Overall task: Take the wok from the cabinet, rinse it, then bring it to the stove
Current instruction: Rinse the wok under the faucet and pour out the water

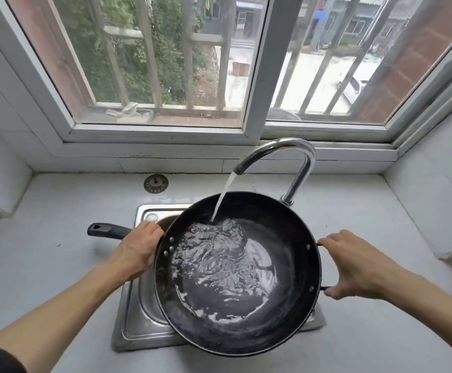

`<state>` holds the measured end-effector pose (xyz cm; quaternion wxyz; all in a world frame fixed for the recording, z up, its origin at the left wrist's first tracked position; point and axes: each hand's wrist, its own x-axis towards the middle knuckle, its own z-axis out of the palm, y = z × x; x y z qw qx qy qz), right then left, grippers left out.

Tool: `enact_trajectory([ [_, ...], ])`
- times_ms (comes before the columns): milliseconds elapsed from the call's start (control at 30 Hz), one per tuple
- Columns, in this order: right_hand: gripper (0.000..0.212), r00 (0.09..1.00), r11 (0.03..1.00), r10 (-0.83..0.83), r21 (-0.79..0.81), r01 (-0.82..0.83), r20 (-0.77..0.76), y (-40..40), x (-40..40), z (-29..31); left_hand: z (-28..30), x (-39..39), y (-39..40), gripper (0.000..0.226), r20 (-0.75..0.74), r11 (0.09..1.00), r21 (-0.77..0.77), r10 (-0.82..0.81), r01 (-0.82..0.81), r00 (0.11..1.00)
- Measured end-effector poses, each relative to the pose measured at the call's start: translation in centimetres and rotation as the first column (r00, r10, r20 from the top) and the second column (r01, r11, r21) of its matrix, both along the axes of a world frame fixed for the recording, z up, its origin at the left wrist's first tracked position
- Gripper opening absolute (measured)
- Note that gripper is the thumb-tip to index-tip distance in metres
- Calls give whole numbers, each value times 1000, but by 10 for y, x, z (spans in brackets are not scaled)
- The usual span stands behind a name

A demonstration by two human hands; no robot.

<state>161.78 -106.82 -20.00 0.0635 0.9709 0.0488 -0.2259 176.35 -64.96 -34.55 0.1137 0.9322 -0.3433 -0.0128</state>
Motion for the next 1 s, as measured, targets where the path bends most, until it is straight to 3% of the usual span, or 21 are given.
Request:
enact_trajectory([
  [267, 84, 982, 991, 88, 116, -69, -168, 14, 26, -27, 13, -18, 59, 9, 5, 995, 100, -9, 8, 1000],
  [500, 44, 950, 975, 135, 207, -77, -281, 16, 34, -47, 16, -35, 83, 19, -4, 991, 134, -6, 7, 1000],
  [733, 35, 941, 957, 186, 270, -107, -284, 12, 32, -58, 21, -43, 84, 16, -37, 980, 199, -3, 11, 999],
  [1000, 33, 957, 911, 236, 380, -157, -170, 3, 31, -53, 20, -39, 78, 18, -166, 963, 271, 60, -13, 984],
])
